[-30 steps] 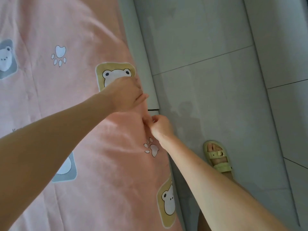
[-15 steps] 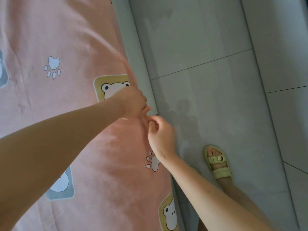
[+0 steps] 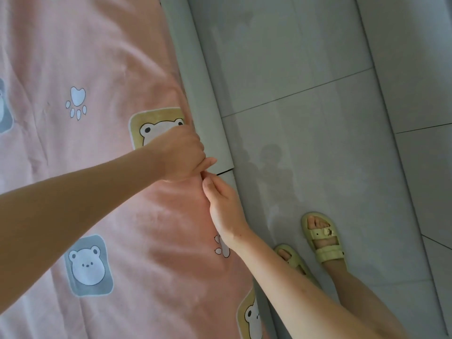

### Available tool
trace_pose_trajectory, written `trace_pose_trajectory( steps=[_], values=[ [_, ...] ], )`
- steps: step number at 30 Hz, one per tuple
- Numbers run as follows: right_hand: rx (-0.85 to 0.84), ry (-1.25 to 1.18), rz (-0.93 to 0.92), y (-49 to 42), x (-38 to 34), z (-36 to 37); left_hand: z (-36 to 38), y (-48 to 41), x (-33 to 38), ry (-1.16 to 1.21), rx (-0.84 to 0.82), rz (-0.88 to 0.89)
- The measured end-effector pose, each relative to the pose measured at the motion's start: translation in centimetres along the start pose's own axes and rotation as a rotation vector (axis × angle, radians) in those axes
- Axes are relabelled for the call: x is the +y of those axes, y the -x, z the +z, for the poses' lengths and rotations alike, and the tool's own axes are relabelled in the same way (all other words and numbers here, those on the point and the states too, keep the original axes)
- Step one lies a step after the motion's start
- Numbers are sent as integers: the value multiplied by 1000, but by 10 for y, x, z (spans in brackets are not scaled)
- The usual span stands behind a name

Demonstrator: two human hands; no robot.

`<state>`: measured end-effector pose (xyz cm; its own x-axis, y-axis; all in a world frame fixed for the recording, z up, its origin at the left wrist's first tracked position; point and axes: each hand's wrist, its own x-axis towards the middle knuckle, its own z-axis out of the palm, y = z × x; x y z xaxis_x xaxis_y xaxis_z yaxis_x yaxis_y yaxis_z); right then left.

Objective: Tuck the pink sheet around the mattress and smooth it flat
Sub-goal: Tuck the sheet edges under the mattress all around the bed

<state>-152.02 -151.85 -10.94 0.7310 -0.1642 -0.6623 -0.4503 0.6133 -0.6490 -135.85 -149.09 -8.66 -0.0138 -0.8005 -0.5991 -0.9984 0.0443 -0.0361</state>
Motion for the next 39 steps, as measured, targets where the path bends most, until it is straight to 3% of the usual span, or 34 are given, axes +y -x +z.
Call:
trace_pose_trajectory(
  steps=[3,7,12,14,17,19,24,30,33,39],
  values=[
    [-159,-361,292,-7,-1,8,-5,13,-7,83,38,-24],
    [-253,-362,507,-16,5,4,-12,11,-8,34,6,-39],
    [-301,-310,740,23,45,-26,-10,-17,5,-39,-163,-109],
    [-298,-331,805,47,64,-37,-9,-19,10,57,-81,-181],
    [-271,-376,838,73,84,-47,-13,-2,23,204,190,-269],
    [-230,-356,830,83,97,-52,-11,21,40,194,236,-281],
    [-107,-339,715,120,113,-71,10,87,110,175,168,-228],
    [132,-20,413,167,109,-95,32,95,182,134,161,-31],
    [131,40,272,185,110,-96,32,78,187,105,132,-42],
    [76,309,27,222,131,-71,26,58,219,81,-106,-33]
  ],
)
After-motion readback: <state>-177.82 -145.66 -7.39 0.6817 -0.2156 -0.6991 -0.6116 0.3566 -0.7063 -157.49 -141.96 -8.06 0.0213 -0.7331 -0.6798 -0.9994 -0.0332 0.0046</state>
